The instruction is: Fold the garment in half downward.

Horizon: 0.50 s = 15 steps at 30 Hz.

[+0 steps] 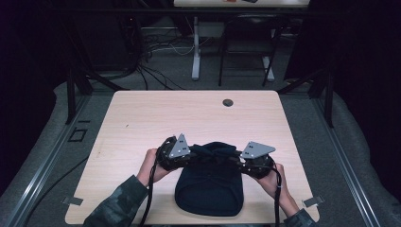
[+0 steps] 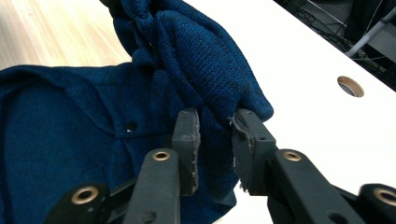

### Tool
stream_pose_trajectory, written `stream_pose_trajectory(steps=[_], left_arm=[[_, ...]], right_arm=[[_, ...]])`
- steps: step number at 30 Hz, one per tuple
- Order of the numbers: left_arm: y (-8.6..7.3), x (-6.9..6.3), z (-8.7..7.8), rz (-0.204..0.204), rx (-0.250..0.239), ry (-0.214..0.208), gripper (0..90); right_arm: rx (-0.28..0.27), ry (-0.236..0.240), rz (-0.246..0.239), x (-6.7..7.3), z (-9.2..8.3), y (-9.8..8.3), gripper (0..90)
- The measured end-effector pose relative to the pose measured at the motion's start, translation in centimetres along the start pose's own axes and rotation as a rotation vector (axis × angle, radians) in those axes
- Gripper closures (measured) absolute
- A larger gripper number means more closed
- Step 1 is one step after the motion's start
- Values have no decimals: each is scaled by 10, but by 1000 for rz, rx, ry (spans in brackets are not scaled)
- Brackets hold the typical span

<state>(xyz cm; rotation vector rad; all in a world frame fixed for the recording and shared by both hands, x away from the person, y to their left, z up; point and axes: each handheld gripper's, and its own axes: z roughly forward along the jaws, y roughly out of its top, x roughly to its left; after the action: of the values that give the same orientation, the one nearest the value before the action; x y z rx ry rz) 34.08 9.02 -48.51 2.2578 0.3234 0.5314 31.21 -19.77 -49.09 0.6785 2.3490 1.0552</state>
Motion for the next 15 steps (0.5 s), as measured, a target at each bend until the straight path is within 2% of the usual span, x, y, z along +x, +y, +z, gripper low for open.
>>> stream_pose_trajectory(steps=[5, 15], left_arm=[[-3, -5, -3, 1, -13, -15, 753], [-14, -18, -7, -1, -19, -45, 761]], right_arm=[[4, -2, -4, 6, -3, -3, 775], [24, 10, -13, 18, -8, -9, 811]])
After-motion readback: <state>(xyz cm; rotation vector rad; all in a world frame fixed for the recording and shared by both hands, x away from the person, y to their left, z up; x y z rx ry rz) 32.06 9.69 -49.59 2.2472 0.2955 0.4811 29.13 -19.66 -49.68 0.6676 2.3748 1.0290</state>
